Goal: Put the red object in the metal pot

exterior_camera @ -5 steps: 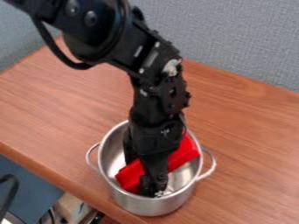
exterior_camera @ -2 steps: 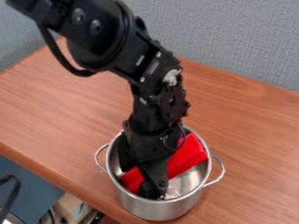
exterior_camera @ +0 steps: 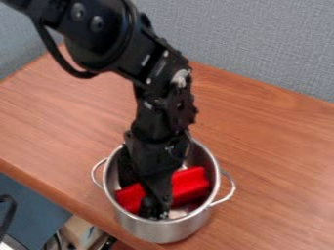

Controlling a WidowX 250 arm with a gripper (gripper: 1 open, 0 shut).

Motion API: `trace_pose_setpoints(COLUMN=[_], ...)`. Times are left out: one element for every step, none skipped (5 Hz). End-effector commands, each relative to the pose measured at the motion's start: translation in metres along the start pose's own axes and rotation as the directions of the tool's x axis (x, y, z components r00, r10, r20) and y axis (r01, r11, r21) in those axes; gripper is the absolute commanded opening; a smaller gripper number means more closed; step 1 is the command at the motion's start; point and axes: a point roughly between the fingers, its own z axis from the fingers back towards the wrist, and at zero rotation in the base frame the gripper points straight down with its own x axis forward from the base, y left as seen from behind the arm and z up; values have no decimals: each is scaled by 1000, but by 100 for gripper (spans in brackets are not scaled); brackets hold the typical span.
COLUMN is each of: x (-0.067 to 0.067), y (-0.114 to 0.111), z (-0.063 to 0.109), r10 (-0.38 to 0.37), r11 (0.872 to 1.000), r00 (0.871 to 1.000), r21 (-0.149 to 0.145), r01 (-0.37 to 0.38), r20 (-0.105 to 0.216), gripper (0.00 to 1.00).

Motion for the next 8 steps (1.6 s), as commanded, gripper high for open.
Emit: trace_pose_setpoints(x=[8, 7, 4, 2, 1, 1, 8, 14], y=[13, 10, 7, 4, -2, -9, -15, -19], z=[23, 28, 35, 38, 34, 29, 32, 31], r10=[2, 28, 54, 83, 109, 103, 73, 55], r11=[998, 996, 995, 993, 990, 991, 993, 994], r00=[998, 998, 997, 995, 992, 993, 995, 997], r21=[64, 77, 77, 82, 80, 81, 88, 89], r01=[-6, -32, -58, -88, -114, -108, -78, -60], r20=[57, 56, 57, 62, 63, 65, 64, 59], gripper=[0, 100, 100, 100, 100, 100, 100, 100])
